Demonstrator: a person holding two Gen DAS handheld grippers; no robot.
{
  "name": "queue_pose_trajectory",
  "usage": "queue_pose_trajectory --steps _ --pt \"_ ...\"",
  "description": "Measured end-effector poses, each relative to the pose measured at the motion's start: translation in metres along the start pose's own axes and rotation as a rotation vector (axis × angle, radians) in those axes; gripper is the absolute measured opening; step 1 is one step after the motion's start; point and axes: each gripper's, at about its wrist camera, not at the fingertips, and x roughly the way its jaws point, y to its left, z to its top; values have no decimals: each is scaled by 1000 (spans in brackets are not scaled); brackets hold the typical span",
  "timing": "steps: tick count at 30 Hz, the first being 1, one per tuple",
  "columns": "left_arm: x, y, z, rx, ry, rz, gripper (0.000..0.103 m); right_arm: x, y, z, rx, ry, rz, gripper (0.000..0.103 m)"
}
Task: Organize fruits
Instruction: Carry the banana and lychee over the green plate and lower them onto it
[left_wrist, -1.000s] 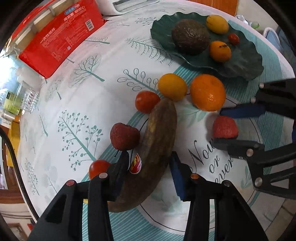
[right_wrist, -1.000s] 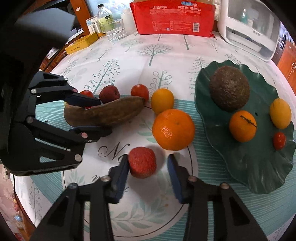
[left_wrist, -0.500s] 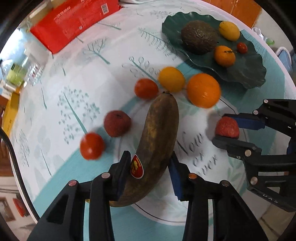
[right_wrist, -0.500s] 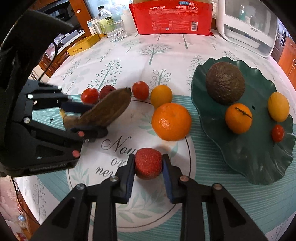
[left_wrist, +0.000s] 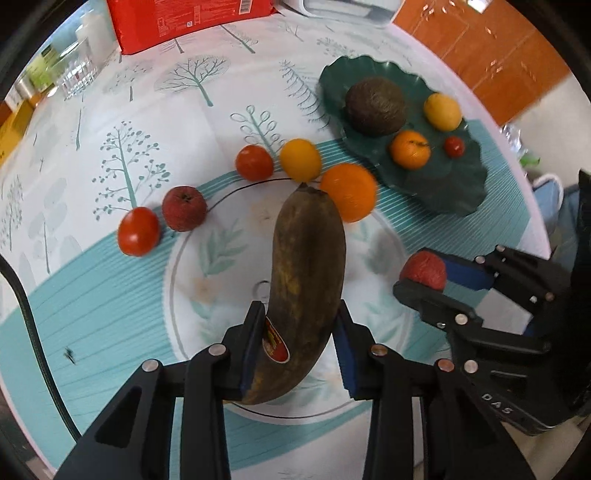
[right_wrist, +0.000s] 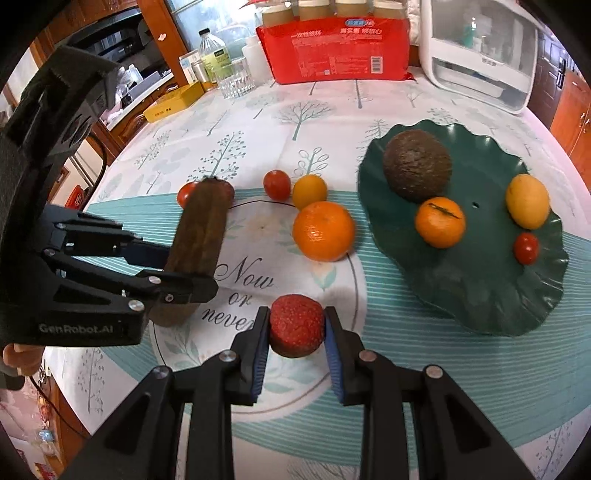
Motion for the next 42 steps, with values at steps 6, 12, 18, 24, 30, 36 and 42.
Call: queue_pose_trajectory --steps 6,12,18,24,30,36,42 --pt "-13 -25 2 -30 -43 -71 34 -16 -12 -6 23 -24 -10 28" --pt "-22 -56 11 -18 -71 -129 34 -37 -28 -11 49 -55 -30 28" --pt "-31 -82 30 -2 -100 -179 34 -65 -59 -12 91 -110 -87 28" --pt "-32 -110 68 1 -133 -170 34 -72 -93 -2 141 -136 -162 28" --pt "-16 -130 116 -28 -144 -182 34 -58 -126 14 182 -125 -232 28" --pt "9 -141 151 -61 -134 -166 34 -47 -151 31 198 -107 -300 28" --pt "24 -134 171 -110 -131 -154 34 -39 -161 42 196 -85 -321 28"
